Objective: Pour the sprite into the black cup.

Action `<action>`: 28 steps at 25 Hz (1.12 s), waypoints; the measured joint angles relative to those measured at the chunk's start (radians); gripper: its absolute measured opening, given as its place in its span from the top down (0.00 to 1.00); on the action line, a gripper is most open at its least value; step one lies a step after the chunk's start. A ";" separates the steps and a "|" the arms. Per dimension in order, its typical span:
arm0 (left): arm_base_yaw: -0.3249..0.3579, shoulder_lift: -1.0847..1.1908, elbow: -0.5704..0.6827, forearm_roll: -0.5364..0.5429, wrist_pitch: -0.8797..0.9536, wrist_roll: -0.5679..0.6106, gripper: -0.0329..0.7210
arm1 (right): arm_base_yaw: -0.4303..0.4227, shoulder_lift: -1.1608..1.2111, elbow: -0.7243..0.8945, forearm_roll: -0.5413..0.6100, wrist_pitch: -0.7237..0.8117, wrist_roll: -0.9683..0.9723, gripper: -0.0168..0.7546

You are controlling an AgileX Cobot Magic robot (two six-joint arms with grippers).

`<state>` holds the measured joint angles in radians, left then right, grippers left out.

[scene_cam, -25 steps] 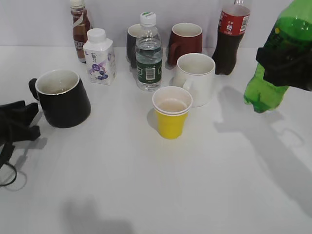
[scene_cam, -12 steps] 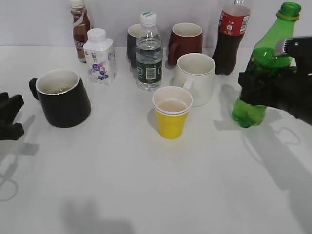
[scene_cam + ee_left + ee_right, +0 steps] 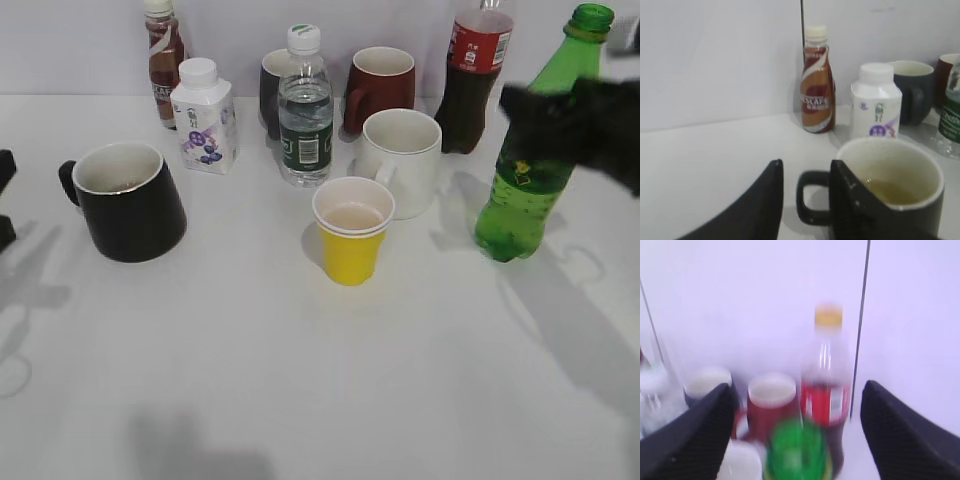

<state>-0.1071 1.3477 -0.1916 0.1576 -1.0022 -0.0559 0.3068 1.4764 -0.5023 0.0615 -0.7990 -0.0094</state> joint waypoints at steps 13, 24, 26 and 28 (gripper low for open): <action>0.000 -0.883 -0.463 -0.008 1.472 0.000 0.41 | -0.001 -0.620 -0.175 -0.098 0.545 -0.031 0.22; 0.000 -1.266 -0.495 -0.015 2.184 -0.001 0.30 | -0.001 -1.271 -0.171 -0.061 1.715 -0.031 0.22; 0.000 -1.298 -0.488 -0.015 2.209 -0.001 0.30 | -0.001 -1.338 -0.160 -0.061 1.864 -0.031 0.22; 0.000 -1.323 -0.460 -0.015 2.213 -0.001 0.30 | -0.001 -1.397 -0.149 -0.061 1.947 -0.031 0.22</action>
<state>-0.1071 0.0245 -0.6517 0.1422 1.2111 -0.0571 0.3056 0.0790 -0.6517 0.0000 1.1484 -0.0402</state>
